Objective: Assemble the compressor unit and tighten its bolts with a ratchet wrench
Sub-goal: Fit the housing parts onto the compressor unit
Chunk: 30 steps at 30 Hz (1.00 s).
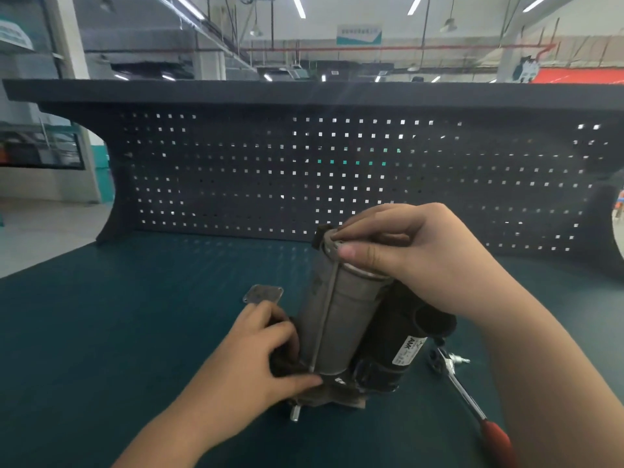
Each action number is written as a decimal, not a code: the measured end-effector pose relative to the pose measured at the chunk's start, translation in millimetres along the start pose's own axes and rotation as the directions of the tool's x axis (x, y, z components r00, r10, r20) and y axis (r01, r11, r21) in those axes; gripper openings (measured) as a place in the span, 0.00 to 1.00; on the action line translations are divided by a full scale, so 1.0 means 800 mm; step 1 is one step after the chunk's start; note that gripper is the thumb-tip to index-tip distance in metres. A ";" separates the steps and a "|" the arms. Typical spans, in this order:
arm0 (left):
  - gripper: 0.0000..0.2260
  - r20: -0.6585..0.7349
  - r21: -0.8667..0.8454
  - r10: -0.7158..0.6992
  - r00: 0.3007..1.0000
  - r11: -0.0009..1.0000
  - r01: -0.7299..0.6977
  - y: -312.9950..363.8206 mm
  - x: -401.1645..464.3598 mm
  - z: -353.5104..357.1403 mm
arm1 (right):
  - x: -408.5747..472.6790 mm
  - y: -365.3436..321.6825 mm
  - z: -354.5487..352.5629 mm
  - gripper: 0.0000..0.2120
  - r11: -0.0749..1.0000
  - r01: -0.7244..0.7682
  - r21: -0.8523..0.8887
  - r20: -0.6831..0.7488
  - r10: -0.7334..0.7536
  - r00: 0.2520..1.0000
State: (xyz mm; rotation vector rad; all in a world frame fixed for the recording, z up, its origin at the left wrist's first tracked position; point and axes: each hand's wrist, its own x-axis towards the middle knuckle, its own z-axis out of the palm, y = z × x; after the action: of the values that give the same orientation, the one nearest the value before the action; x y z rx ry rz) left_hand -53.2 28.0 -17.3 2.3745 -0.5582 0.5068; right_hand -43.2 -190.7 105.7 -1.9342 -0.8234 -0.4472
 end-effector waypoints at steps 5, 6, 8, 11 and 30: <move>0.09 -0.009 -0.018 0.023 1.000 1.000 -0.023 0.000 -0.001 -0.006 | 0.000 -0.001 0.002 0.03 1.000 -0.030 0.008 -0.031 0.030 0.999; 0.08 -0.014 -0.017 0.012 1.000 1.000 -0.012 0.002 -0.001 -0.007 | 0.000 -0.002 0.003 0.03 0.999 -0.034 0.007 -0.032 0.035 0.999; 0.08 -0.024 -0.016 -0.013 1.000 1.000 0.013 0.004 -0.001 -0.008 | -0.001 -0.003 0.005 0.02 0.999 -0.037 0.009 -0.029 0.037 0.999; 0.08 -0.029 0.007 -0.018 0.999 1.000 0.018 0.007 -0.002 -0.010 | -0.002 -0.003 0.005 0.02 0.999 -0.028 0.016 -0.033 0.028 0.999; 0.08 0.009 -0.515 -0.268 0.963 0.825 0.234 -0.012 0.006 -0.023 | 0.000 -0.002 0.000 0.03 0.999 -0.036 0.021 -0.006 0.036 0.999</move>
State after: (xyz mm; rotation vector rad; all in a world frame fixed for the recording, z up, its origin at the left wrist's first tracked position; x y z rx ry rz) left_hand -48.3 45.4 -6.5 1.8706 -0.2923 0.2677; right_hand -44.3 -190.0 106.6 -1.9244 -0.7846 -0.4214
